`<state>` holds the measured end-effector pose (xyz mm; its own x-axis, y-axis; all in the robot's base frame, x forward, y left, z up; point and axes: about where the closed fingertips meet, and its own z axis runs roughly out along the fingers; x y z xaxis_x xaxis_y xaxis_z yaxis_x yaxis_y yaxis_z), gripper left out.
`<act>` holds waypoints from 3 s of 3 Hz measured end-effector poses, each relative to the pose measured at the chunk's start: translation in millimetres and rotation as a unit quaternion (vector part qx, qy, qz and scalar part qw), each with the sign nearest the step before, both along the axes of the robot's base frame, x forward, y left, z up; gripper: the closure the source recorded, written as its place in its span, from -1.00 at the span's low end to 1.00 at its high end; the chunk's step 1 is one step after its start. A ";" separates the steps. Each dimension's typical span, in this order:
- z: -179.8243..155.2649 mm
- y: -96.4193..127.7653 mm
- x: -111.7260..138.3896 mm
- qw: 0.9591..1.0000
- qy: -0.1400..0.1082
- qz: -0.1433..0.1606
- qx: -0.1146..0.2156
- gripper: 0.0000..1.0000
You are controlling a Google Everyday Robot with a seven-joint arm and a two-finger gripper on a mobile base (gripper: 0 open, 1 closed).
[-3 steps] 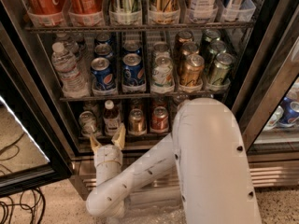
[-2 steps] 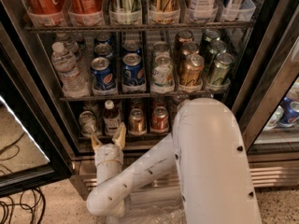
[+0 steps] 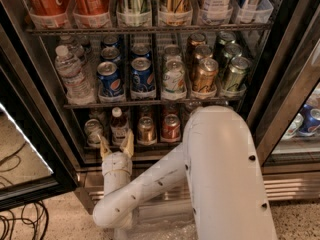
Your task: Pick blue plastic bottle from bottom shelf of fridge
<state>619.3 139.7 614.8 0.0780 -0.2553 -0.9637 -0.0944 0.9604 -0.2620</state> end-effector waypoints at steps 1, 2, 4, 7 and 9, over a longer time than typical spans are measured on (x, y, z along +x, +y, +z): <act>0.4 -0.5 5.3 1.000 -0.006 -0.002 -0.001 -0.34; 2.2 -2.8 18.1 1.000 -0.015 -0.006 -0.001 -0.34; 6.5 -14.0 30.7 0.999 -0.028 -0.027 0.000 -0.22; 2.4 -12.4 40.5 0.999 -0.024 -0.030 0.005 -0.22; 1.5 -11.8 40.9 0.999 -0.021 -0.031 0.007 0.16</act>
Offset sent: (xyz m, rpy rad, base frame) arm 0.0338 -0.0237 0.0172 0.0058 -0.1051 -0.0907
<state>660.2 127.9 616.3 0.1037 -0.2477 -0.9633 -0.0243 0.9676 -0.2514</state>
